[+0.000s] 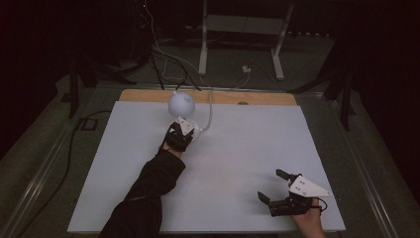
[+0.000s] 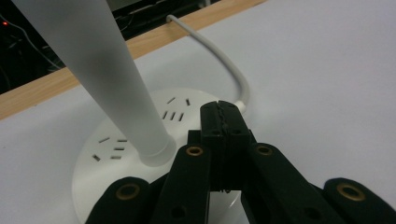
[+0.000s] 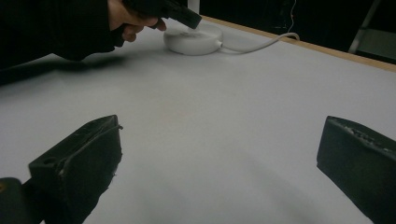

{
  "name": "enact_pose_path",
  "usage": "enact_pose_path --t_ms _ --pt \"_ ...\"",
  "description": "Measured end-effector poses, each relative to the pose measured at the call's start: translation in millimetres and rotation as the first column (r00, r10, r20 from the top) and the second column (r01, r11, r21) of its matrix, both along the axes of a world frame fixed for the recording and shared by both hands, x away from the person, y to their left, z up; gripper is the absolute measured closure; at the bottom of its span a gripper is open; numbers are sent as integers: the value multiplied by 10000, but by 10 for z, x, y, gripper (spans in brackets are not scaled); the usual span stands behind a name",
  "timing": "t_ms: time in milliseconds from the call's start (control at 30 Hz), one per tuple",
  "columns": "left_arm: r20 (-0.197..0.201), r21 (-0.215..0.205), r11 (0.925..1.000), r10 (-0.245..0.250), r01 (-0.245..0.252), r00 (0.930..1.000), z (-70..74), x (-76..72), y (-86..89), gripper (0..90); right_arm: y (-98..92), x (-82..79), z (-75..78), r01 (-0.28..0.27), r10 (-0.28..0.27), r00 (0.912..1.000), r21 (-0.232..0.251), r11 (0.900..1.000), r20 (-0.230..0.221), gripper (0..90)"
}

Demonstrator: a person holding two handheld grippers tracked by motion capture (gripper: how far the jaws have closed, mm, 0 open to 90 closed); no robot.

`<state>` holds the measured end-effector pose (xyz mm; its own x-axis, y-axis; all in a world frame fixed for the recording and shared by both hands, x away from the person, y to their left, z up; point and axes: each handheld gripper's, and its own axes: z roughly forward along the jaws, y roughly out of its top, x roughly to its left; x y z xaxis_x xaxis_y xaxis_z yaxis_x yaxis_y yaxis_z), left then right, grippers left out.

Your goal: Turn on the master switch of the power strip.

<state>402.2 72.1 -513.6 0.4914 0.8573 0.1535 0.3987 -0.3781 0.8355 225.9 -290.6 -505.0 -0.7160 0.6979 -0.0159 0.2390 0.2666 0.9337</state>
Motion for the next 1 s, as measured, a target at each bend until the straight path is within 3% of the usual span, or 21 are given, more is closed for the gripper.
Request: enact_pose_path --t_ms 700,867,1000 --pt "-6 535 9986 4 -4 10000 -69 64 -34 900 3 2 -5 -45 44 10000 -59 10000 -62 0" --pt "-26 406 9991 77 -76 10000 -73 75 -29 900 9 0 -6 -56 55 10000 -75 10000 -67 0" --pt "-17 564 9984 90 -89 10000 -71 75 -32 900 12 0 -7 -64 64 10000 -83 9999 -73 0"
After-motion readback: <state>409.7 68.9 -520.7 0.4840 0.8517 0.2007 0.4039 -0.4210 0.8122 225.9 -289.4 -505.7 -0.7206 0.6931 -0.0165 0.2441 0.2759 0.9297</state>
